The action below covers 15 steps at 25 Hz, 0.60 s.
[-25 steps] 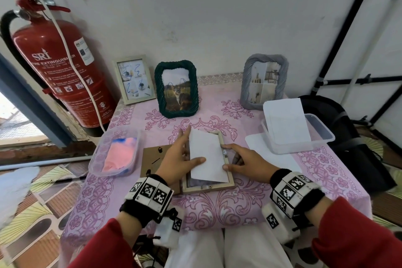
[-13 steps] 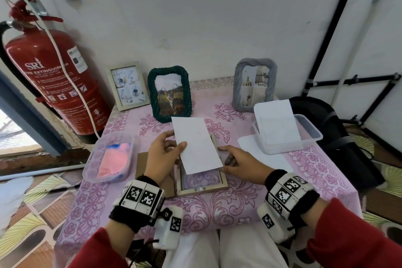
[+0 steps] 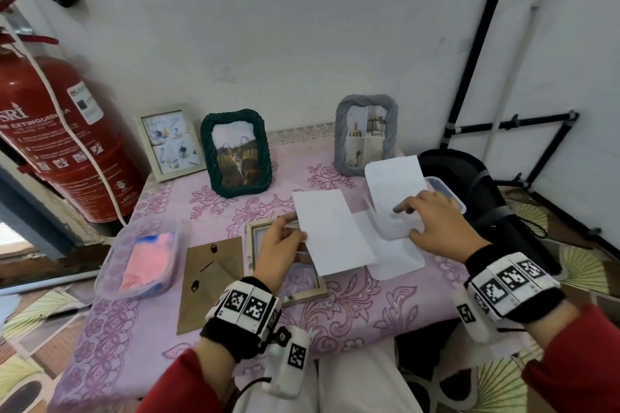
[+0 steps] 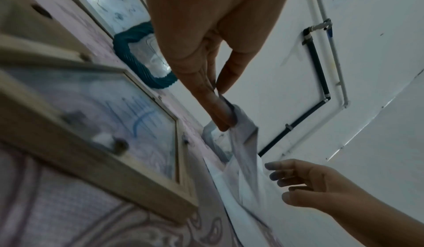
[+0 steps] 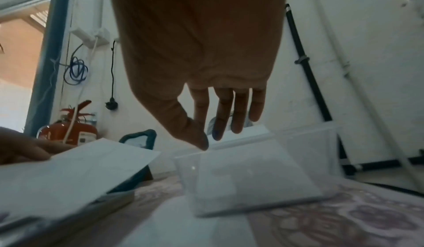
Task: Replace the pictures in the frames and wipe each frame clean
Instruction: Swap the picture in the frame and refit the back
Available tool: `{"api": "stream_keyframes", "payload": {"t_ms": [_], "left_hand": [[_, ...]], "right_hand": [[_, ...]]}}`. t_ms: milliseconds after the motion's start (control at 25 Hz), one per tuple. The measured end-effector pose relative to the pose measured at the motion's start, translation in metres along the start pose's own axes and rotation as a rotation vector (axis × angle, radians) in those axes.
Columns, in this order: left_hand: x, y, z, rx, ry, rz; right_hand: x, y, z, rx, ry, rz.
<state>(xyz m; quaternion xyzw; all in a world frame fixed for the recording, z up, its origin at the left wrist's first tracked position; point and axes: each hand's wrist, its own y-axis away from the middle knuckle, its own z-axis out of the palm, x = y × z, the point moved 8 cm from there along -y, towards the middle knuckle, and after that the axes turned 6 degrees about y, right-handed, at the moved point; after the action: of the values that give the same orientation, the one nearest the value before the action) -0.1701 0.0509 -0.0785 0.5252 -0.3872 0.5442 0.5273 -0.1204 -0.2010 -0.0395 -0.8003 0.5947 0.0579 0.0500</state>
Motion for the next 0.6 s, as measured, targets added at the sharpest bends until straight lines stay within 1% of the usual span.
{"api": "stream_keyframes", "payload": {"t_ms": [40, 80, 280, 360, 440, 600], "left_hand": [[-0.005, -0.002, 0.007, -0.006, -0.004, -0.012], [-0.009, -0.003, 0.013, -0.010, -0.007, -0.022], [-0.026, -0.009, 0.038, -0.037, 0.006, -0.067], [-0.032, -0.013, 0.046, -0.038, 0.009, -0.086], [-0.038, -0.017, 0.058, -0.049, 0.003, -0.109], [-0.051, -0.027, 0.081, -0.071, -0.033, -0.138]], "right_hand": [[0.006, 0.002, 0.006, -0.022, 0.016, 0.015], [0.011, 0.002, 0.009, -0.007, -0.015, 0.023], [0.024, 0.005, 0.001, 0.236, -0.246, -0.011], [0.027, 0.006, -0.004, 0.297, -0.295, -0.030], [0.029, 0.006, -0.006, 0.307, -0.318, -0.048], [0.030, 0.005, -0.004, 0.262, -0.317, -0.061]]}}
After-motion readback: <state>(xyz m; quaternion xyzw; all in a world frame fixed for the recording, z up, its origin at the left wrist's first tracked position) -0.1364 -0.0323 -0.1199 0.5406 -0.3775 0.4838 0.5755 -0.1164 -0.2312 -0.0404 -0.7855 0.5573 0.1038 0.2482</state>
